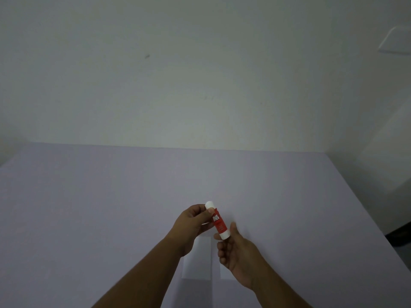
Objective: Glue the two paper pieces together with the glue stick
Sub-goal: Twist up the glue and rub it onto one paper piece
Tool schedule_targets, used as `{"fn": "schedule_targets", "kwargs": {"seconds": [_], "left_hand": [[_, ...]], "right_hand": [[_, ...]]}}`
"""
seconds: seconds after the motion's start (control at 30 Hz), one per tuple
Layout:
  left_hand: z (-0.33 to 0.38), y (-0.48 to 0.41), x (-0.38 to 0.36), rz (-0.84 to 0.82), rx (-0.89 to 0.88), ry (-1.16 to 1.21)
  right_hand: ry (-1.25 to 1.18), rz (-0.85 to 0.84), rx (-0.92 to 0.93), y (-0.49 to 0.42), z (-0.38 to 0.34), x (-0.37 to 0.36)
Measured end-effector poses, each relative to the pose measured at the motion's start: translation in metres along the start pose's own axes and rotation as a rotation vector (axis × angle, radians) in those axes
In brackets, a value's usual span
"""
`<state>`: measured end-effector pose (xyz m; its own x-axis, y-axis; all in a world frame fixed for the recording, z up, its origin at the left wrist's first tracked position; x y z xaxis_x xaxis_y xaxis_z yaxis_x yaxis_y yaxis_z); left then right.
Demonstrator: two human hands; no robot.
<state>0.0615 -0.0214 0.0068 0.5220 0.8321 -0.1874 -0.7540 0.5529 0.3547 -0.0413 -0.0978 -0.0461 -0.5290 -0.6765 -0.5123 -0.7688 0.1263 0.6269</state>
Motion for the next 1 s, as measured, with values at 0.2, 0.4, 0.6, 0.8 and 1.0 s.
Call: {"fn": "schedule_targets", "kwargs": {"seconds": [0.2, 0.4, 0.6, 0.8, 1.0], "left_hand": [[-0.002, -0.001, -0.001, -0.004, 0.007, -0.001], [-0.004, -0.003, -0.001, 0.006, 0.020, -0.011], [-0.002, -0.004, -0.006, -0.019, 0.023, 0.013], [-0.003, -0.003, -0.001, -0.002, 0.013, 0.003], [-0.002, -0.003, -0.003, -0.016, 0.013, 0.007]], "right_hand": [[-0.012, 0.001, 0.052, 0.000, -0.006, 0.001], [-0.032, -0.007, 0.065, 0.001, -0.008, 0.001], [-0.040, -0.013, 0.033, 0.002, -0.008, 0.003], [-0.069, -0.027, 0.140, 0.004, -0.019, 0.003], [-0.115, -0.028, 0.018, 0.003, -0.004, 0.004]]}}
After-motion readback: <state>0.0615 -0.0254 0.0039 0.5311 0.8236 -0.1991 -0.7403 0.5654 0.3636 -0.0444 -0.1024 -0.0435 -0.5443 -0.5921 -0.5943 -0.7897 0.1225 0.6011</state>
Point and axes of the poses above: each hand's wrist, its own y-axis away from the middle knuckle, its own x-axis out of the back of the hand, z = x × y, the point moved 10 cm from there along -y, towards the middle knuckle, and after that the axes turned 6 degrees about -y, right-handed, at the moved point
